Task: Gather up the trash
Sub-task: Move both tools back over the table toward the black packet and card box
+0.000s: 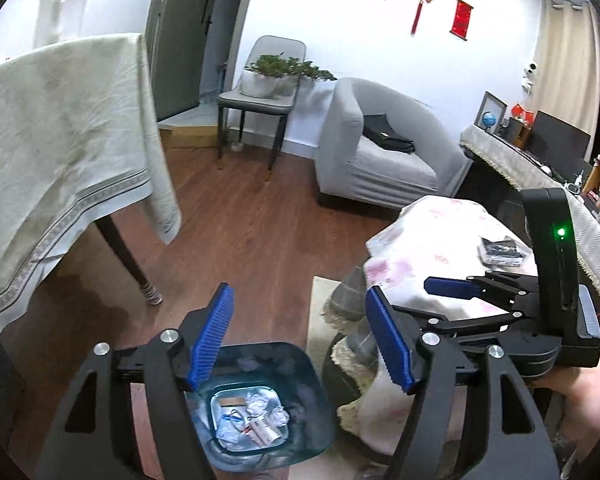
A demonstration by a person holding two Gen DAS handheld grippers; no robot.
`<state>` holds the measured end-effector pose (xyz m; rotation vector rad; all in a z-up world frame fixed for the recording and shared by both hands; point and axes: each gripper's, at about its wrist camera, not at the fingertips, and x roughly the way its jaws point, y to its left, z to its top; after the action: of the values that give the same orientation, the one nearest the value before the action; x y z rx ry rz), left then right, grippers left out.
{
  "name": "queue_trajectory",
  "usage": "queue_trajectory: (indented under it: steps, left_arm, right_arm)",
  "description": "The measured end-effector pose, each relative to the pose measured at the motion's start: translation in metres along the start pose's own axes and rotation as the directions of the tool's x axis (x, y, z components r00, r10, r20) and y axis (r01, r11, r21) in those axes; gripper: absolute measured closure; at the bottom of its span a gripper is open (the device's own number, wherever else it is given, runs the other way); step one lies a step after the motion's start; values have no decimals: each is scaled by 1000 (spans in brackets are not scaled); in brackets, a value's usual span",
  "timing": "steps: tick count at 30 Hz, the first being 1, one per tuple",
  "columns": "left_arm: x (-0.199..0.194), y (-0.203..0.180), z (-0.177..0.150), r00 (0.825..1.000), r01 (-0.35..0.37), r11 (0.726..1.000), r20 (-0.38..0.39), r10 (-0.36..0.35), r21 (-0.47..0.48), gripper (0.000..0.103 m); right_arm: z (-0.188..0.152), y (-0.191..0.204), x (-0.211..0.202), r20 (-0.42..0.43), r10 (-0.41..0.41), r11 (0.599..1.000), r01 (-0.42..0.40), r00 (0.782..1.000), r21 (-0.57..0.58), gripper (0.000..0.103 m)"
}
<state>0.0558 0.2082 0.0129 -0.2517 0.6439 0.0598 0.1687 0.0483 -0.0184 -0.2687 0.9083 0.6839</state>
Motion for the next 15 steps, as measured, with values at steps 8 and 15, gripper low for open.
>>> queue_trajectory:
  steps: [8,15]
  left_arm:
    - [12,-41,5,999,36,999,10,-36,34,20]
    - [30,-81,6,996,92,994,14,-93,65,11]
  right_arm:
    - [-15,-53,-34,87,-91,994,86,992,62,25]
    - [-32,-106,-55,107,-153,979,136,982,151,20]
